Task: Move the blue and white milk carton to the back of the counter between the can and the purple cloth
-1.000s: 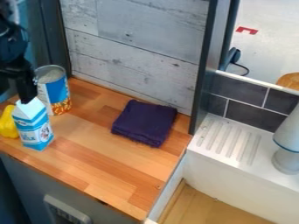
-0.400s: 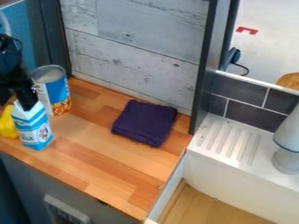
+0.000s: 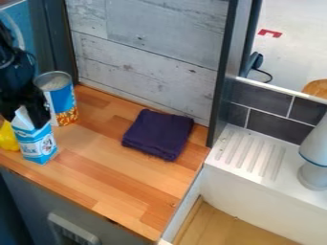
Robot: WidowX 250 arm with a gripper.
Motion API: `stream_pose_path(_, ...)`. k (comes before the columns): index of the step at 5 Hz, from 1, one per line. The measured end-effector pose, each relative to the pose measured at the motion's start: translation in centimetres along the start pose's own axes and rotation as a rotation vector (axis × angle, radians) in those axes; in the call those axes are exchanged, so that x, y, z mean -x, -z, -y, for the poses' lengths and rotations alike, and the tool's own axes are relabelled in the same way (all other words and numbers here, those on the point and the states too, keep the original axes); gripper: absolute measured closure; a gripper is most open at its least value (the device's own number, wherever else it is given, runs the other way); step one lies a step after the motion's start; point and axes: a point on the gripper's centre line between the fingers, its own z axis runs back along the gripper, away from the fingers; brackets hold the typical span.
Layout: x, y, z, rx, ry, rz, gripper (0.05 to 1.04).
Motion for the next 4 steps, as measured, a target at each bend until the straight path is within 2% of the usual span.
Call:
stream_pose_path(1,-0.5,0.3,-0.4,-0.013,-0.013,0.004,0.242)
stream_pose_path(3,-0.7,0.3,-0.4,-0.02,-0.026,-0.003,0.243)
stream_pose_path(4,-0.4,-0.1,0.9,0.046,-0.038,-0.028,0.243)
